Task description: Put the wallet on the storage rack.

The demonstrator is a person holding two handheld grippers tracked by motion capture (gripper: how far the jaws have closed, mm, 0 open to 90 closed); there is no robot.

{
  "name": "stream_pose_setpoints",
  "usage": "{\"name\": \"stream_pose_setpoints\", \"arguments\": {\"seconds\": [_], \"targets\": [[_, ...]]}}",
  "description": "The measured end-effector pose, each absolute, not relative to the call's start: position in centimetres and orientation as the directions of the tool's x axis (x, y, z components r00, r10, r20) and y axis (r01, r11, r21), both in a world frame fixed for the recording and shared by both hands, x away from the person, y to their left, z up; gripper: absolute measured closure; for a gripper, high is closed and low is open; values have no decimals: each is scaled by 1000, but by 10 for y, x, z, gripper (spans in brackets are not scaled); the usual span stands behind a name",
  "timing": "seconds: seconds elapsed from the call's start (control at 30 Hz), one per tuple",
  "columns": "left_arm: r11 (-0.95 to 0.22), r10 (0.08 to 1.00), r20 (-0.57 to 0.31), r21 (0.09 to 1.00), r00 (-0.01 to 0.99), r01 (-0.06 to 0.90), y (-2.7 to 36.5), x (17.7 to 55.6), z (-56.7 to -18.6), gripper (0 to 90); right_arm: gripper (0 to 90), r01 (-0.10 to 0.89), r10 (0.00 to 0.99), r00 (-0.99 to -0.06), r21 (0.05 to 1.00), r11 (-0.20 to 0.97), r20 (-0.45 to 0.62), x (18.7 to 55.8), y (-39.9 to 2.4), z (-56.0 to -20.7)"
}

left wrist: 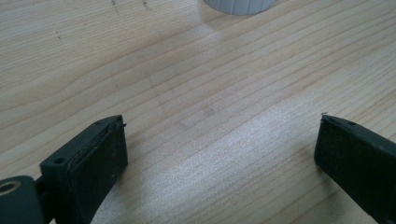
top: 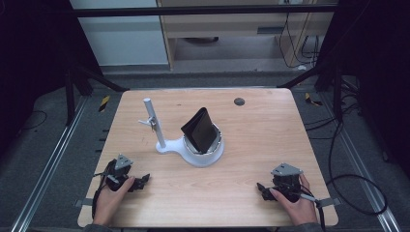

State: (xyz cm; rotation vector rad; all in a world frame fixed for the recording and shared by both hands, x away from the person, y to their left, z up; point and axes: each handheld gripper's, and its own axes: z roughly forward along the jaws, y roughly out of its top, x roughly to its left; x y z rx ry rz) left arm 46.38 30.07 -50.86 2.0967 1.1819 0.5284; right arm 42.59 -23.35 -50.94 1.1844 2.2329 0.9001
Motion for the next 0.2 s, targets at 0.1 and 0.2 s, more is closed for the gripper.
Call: {"name": "stream_pose_setpoints", "arguments": {"seconds": [0.1, 0.2], "targets": [[-369, 861, 24, 716, 508, 592, 301, 464, -509, 15, 30, 554, 847, -525, 725, 410, -78, 427, -233, -510], [-368, 862, 23, 715, 506, 595, 301, 464, -509, 7, 3, 593, 858, -514, 722, 358, -4, 431, -233, -513]]}}
